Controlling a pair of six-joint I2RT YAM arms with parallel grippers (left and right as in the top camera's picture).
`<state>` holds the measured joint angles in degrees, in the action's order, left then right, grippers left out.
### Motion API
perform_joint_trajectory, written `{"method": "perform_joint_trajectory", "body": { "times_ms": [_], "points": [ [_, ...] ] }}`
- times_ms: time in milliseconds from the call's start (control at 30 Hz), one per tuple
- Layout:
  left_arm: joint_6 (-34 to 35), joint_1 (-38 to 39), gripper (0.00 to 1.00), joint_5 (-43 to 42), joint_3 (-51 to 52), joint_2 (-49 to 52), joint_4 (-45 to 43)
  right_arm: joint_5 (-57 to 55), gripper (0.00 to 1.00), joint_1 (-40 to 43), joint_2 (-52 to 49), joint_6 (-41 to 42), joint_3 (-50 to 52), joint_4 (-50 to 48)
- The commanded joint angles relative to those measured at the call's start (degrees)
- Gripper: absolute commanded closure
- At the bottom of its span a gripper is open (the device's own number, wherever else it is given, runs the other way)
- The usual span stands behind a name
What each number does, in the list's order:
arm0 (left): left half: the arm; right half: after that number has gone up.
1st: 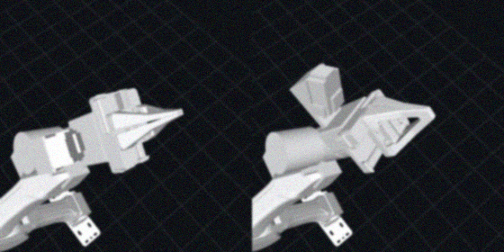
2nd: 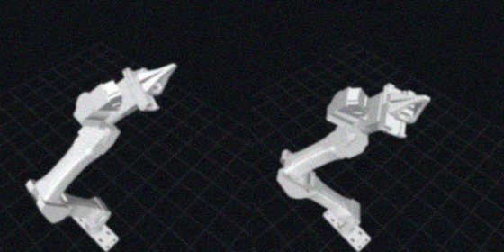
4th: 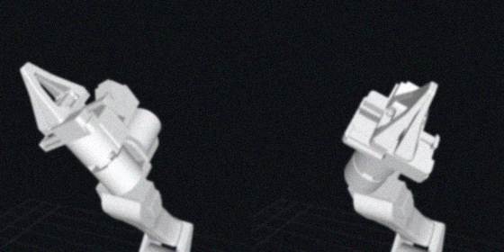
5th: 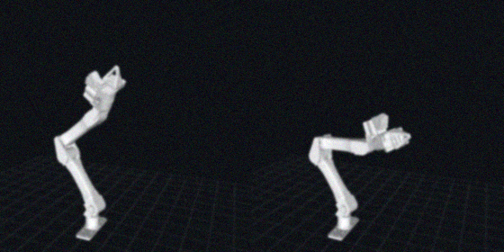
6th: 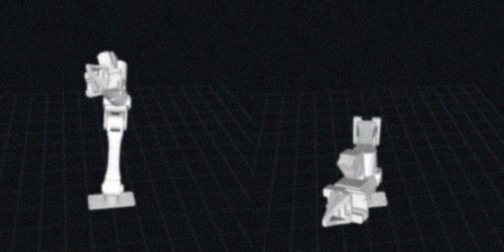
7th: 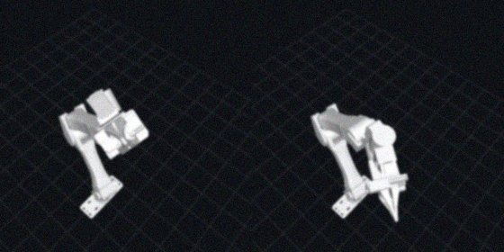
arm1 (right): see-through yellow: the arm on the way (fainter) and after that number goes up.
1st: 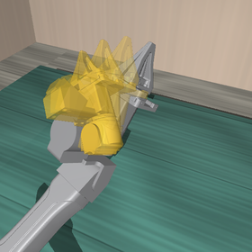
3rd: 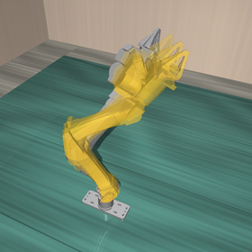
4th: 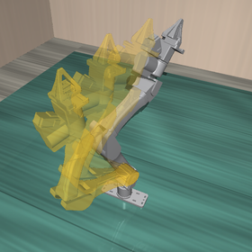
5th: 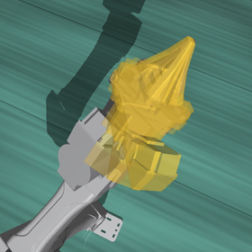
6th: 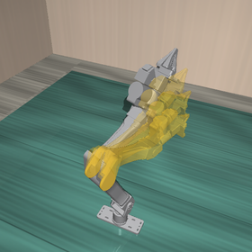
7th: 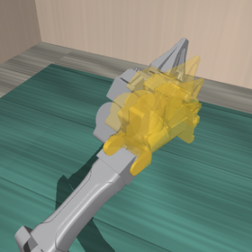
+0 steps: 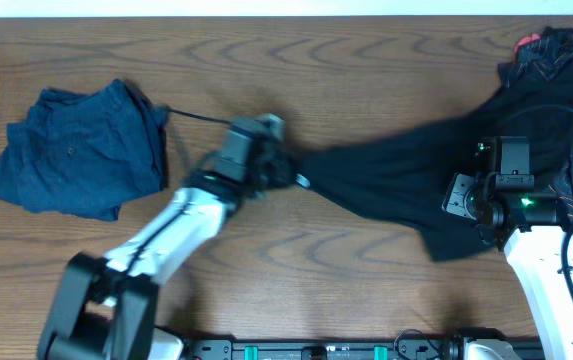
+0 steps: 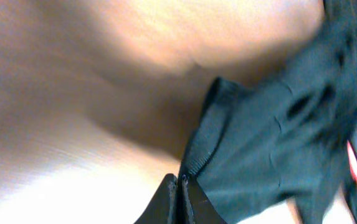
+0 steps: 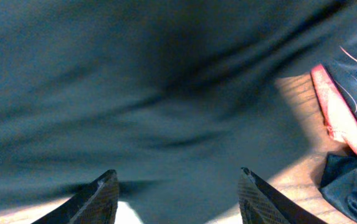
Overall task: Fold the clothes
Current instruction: 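Grasp the black shirt's far end with the left gripper, then drag the shirt leftward with the left gripper to spread it flat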
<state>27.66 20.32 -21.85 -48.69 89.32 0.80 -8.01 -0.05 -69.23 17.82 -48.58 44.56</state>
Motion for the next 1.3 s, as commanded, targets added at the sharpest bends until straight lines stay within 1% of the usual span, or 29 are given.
{"method": "perform_joint_trajectory", "body": {
  "times_ms": [0,133,167,200,233,267,333,367,400,433,533,633,733,867,967,1067,1100,1167,1200,1233,1267],
  "points": [
    [-5.92,-9.09,0.94,6.80,-0.11,-1.75,-0.17,-0.81,0.40,0.52,0.48,0.81,-0.61,0.09],
    [-6.64,-20.68,0.94,5.73,-2.51,-1.88,-1.51,-0.79,0.40,0.52,0.48,0.81,-0.61,0.09],
    [-6.67,-22.91,0.83,4.83,-3.26,-1.88,-1.44,-0.79,0.40,0.52,0.48,0.81,-0.61,0.09],
    [-6.67,-25.05,0.52,2.82,-3.96,-1.88,-1.44,-0.81,0.40,0.52,0.48,0.81,-0.61,0.09],
    [-6.64,-26.60,0.06,0.15,-4.37,-1.88,-1.44,-0.81,0.40,0.52,0.48,0.81,-0.61,0.11],
    [-6.64,-27.82,0.02,-3.26,-4.59,-1.88,-1.31,-0.81,0.40,0.52,0.48,0.81,-0.61,0.11],
    [-6.60,-28.98,0.02,-10.36,-4.59,-1.88,-0.11,-0.81,0.40,0.52,0.48,0.81,-0.61,0.09],
    [-6.58,-28.98,0.02,-13.09,-4.59,-1.88,1.84,-0.81,0.40,0.52,0.48,0.81,-0.61,0.09],
    [-6.38,-28.24,0.02,-16.20,-4.59,-1.88,5.95,-0.81,0.40,0.52,0.48,0.81,-0.61,0.09],
    [-6.38,-27.39,0.02,-17.55,-4.57,-1.88,9.33,-0.81,0.40,0.52,0.48,0.81,-0.61,0.09],
    [-6.40,-23.23,0.02,-18.21,-4.22,-1.86,20.24,-0.81,0.40,0.52,0.48,0.81,-0.61,0.09],
    [-6.36,-18.12,0.02,-17.73,-2.54,-1.55,25.66,-0.81,0.39,0.52,0.48,0.81,-0.61,0.09],
    [-5.79,-12.20,0.02,-17.16,-0.24,-0.57,24.98,-0.79,0.39,0.52,0.48,0.81,-0.61,0.07],
    [-0.63,-5.46,0.02,-12.98,1.53,2.05,20.31,-0.76,0.39,0.52,0.48,0.81,-0.61,0.15],
    [2.58,-1.62,0.01,-12.13,1.64,4.83,16.17,-0.76,0.39,0.52,0.48,0.83,-0.61,0.72],
    [6.36,1.29,0.09,-12.13,1.64,7.96,10.95,-0.79,0.39,0.52,0.48,0.83,-0.61,1.11],
    [7.34,2.14,0.14,-12.13,1.64,9.03,9.42,-0.79,0.39,0.52,0.48,0.81,-0.61,1.14],
    [9.77,3.78,0.19,-12.00,1.64,11.23,7.21,-0.79,0.39,0.52,0.48,0.83,-0.61,1.14],
    [10.97,4.46,0.24,-12.00,1.64,12.17,6.51,-0.79,0.39,0.52,0.48,0.81,-0.61,1.16],
    [11.91,5.09,0.34,-12.02,1.64,12.98,6.03,-0.79,0.40,0.52,0.48,0.81,-0.61,1.16],
    [12.46,5.64,0.52,-12.02,1.64,13.57,5.92,-0.79,0.39,0.52,0.48,0.81,-0.61,1.16]
  ]
}}
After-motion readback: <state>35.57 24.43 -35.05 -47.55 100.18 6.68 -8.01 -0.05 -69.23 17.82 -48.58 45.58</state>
